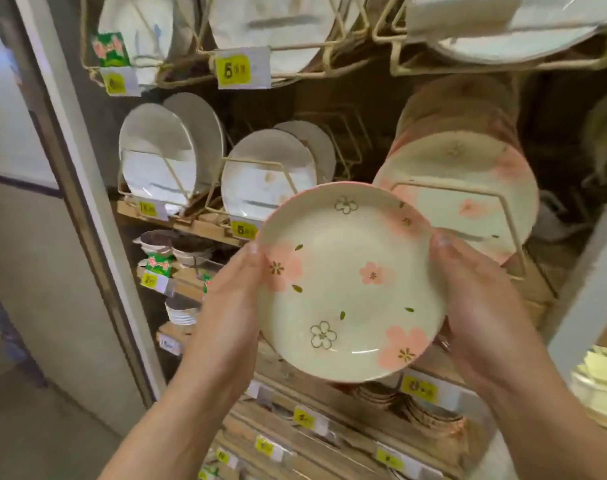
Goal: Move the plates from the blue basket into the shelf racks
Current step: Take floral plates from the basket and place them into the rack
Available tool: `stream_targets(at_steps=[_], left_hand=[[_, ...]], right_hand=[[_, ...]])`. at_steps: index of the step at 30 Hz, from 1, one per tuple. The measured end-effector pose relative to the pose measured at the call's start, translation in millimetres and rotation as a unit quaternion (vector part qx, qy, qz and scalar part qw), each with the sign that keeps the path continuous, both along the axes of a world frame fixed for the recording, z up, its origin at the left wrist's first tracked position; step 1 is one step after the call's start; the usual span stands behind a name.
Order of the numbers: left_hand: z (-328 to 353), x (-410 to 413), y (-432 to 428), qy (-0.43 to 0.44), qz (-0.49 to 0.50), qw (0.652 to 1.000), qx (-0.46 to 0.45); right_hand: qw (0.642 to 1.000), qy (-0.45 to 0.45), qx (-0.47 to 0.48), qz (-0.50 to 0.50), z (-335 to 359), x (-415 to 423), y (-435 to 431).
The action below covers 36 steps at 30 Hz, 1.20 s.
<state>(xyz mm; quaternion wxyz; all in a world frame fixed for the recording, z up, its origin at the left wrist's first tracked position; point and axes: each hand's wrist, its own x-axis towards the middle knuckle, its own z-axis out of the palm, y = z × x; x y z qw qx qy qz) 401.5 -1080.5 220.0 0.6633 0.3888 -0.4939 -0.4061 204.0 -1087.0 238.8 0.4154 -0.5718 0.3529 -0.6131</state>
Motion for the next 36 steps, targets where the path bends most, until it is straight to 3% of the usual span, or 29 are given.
stream_targets(at_steps=[5, 9, 12, 24, 30, 36], left_hand=[[37.4, -28.3, -34.9, 0.078, -0.053, 0.995, -0.044], [60.6, -52.1, -54.8, 0.084, -0.023, 0.989, -0.12], [75.0, -69.4, -62.1, 0.089, 0.022, 0.975, -0.201], [100.9, -109.5, -114.3, 0.114, 0.044, 0.883, -0.453], [109.7, -119.8, -124.4, 0.121, 0.017, 0.858, -0.5], [108.7, -121.6, -130.0, 0.091, 0.014, 0.868, -0.488]], right_hand=[[0.984, -0.029, -0.056, -0.166, 21.2, -1.1, 1.4], [0.93, 0.107, -0.171, -0.307, 39.3, -0.9, 2.3], [0.896, 0.157, -0.211, -0.357, 46.3, -10.7, -4.1], [0.888, 0.037, -0.331, -0.317, 67.7, -44.8, -42.9], [0.864, 0.0, -0.389, -0.318, 77.9, -55.5, -50.4], [0.865, 0.013, -0.375, -0.332, 75.8, -59.1, -62.5]])
